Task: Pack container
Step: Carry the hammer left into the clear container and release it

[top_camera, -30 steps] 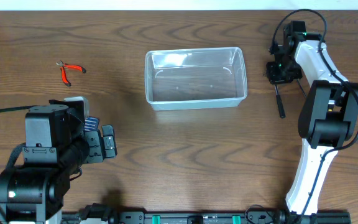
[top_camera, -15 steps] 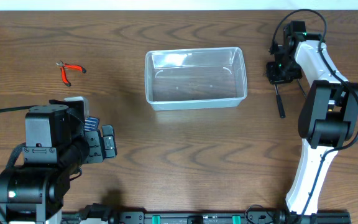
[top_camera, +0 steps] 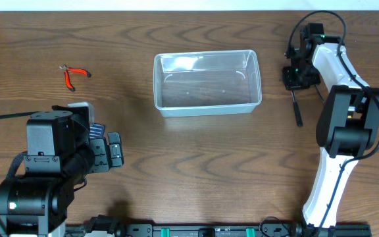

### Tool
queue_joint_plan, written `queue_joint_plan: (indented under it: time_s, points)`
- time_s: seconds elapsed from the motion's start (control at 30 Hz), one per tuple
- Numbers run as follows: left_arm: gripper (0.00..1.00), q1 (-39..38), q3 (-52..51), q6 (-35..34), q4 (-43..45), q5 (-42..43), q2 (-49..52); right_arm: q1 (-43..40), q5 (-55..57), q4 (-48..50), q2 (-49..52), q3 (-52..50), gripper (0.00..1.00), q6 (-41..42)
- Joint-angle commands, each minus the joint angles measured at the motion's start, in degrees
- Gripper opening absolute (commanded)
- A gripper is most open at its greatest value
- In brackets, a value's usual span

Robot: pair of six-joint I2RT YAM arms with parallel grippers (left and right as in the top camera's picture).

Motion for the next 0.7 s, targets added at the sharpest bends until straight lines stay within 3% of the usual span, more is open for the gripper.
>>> queue_joint_plan:
  time_s: [0.0, 0.33, 0.47, 0.67]
  points:
    - [0.98, 0.20, 0.94, 0.76, -0.24, -0.87, -0.11, -0.15, 1.73, -0.35, -4.24, -1.29, 0.01, -0.02]
    - [0.98, 0.20, 0.94, 0.79, -0.22, -0.87, -0.11, 1.38, -3.26, -0.28, -18.47, -1.29, 0.01, -3.48]
    - [0.98, 0.20, 0.94, 1.01, -0.20, -0.87, -0.11, 5.42, -10.32, -0.98, -23.91, -1.29, 0.01, -12.09]
    - [0.98, 0.20, 0.94, 1.01, -0.20, -0.87, -0.11, 18.18, -10.01, -0.85, -27.39, -1.25, 0.01, -28.06]
